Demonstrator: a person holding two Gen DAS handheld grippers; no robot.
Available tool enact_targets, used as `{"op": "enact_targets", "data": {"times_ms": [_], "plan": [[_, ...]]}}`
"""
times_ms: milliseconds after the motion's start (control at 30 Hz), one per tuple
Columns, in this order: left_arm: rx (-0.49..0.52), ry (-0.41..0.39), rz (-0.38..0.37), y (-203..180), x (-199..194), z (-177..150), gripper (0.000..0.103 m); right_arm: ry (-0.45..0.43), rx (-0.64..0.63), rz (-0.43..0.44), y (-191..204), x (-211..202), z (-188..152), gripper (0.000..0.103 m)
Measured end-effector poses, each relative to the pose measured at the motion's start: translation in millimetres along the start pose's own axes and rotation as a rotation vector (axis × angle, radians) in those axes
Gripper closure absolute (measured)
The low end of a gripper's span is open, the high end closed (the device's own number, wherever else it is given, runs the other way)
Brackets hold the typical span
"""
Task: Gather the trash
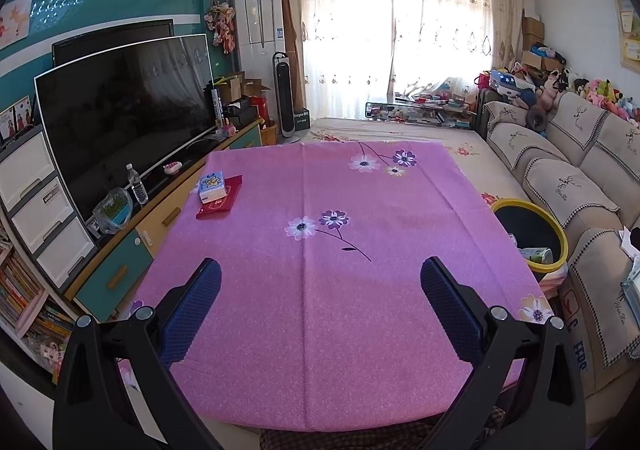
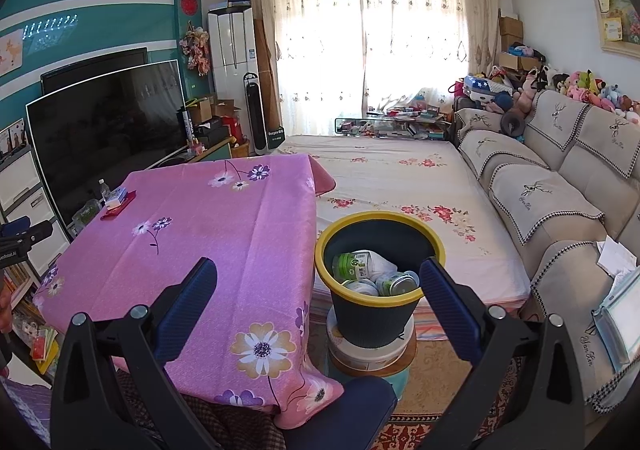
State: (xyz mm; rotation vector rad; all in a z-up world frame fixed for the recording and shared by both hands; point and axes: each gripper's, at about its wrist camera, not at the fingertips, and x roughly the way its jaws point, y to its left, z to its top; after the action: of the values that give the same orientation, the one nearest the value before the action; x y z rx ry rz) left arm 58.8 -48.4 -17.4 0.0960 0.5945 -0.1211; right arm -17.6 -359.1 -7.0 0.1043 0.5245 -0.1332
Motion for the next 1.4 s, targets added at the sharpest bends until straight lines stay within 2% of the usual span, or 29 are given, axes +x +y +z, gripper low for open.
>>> {"op": "enact_targets", "data": {"times_ms": [1067, 1400], "plan": [[0.001, 0.019, -0.002, -1.6, 8.3, -2.0, 0.005, 0.012, 0.003, 0.002, 1.1, 4.7, -0.8, 0.006], [-0.001, 0.035, -0.027, -2.2, 12.9, -2.7, 0.005, 0.015, 0.005, 0.004, 0.3, 6.5, -1.8, 0.006]]}}
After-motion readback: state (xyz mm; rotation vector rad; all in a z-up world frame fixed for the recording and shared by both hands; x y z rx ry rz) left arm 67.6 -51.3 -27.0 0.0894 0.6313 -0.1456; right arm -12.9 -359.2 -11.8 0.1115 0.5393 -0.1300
